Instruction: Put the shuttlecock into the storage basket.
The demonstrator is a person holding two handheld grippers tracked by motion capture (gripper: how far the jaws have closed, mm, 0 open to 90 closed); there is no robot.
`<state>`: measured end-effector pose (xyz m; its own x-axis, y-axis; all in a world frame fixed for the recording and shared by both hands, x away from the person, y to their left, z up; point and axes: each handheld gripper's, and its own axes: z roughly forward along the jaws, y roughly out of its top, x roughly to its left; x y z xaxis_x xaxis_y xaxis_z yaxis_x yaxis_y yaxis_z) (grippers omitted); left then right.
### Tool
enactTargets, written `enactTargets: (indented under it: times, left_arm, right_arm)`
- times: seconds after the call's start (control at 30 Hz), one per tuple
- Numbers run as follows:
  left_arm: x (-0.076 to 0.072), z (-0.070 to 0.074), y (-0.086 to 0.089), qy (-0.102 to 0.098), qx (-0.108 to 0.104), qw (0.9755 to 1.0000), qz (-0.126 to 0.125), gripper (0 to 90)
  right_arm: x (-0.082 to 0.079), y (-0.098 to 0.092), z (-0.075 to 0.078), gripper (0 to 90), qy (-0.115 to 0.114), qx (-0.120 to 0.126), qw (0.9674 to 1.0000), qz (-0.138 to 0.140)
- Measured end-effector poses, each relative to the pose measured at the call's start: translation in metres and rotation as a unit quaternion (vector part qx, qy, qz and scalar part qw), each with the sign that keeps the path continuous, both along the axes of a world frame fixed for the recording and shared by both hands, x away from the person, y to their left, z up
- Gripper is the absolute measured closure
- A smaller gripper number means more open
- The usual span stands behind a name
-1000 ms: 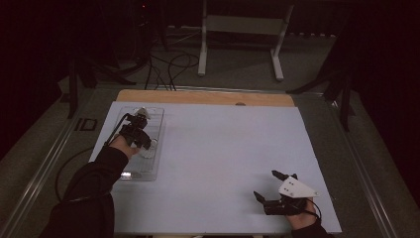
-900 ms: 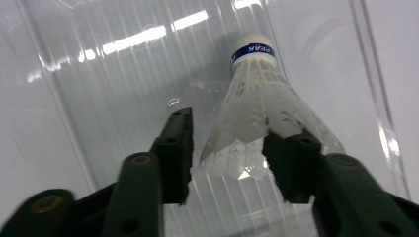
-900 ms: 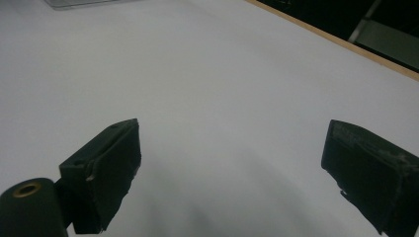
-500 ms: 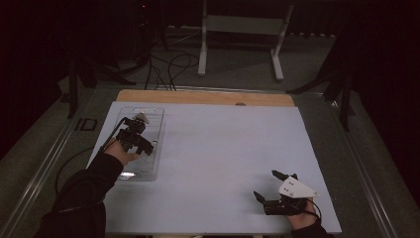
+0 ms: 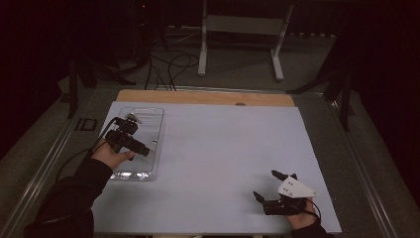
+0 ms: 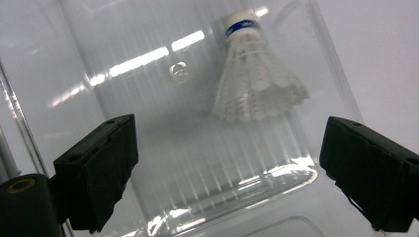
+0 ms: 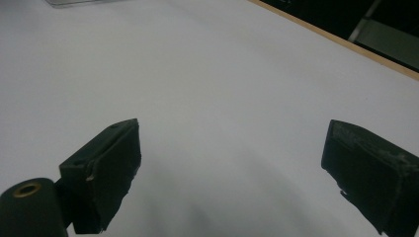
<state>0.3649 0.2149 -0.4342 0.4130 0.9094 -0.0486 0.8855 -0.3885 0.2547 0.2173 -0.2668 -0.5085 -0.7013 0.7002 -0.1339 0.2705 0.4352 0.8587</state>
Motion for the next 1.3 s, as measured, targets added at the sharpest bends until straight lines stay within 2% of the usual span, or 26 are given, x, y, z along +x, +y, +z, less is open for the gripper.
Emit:
enactTargets:
  times: [0.03,0.07,0.23,0.3,0.37,0.53,0.67,0.87,1.1,1.3]
  left_arm:
    - [0.000,0.000,0.000,0.000,0.000,1.0000,0.000,1.1]
    - [-0.001,0.002,0.001,-0.001,-0.013,0.9998,-0.014,1.1]
    - [-0.004,0.009,0.003,-0.018,-0.047,0.9978,-0.042,0.0]
    - [-0.005,0.012,0.002,-0.027,-0.048,0.9971,-0.052,0.0]
    - [-0.006,0.015,0.001,-0.030,-0.061,0.9957,-0.064,0.0]
    - [-0.009,0.021,-0.005,-0.038,-0.078,0.9929,-0.081,0.0]
    - [-0.011,0.025,-0.012,-0.052,-0.086,0.9902,-0.096,0.0]
    - [-0.015,0.030,-0.024,-0.065,-0.103,0.9845,-0.126,0.0]
    - [-0.019,0.031,-0.039,-0.080,-0.114,0.9782,-0.154,0.0]
    - [-0.021,0.034,-0.051,-0.090,-0.132,0.9714,-0.176,0.0]
  right_arm:
    - [0.000,0.000,0.000,8.4,0.000,0.000,1.0000,0.000]
    - [0.000,0.000,0.000,8.4,0.000,0.000,1.0000,0.000]
    - [0.000,0.000,0.000,8.4,0.000,0.000,1.0000,0.000]
    - [0.000,0.000,0.000,8.4,0.000,0.001,1.0000,0.000]
    - [0.000,0.000,0.000,8.4,0.001,0.001,1.0000,-0.001]
    - [0.000,0.000,0.000,8.5,0.001,0.001,1.0000,0.000]
    - [0.000,0.000,0.000,8.4,0.001,0.000,1.0000,0.000]
    - [0.000,0.000,0.000,8.4,0.002,0.002,1.0000,0.000]
    - [0.000,0.000,0.000,8.4,0.002,0.002,1.0000,0.000]
    - [0.000,-0.001,-0.001,8.4,0.002,0.001,1.0000,0.000]
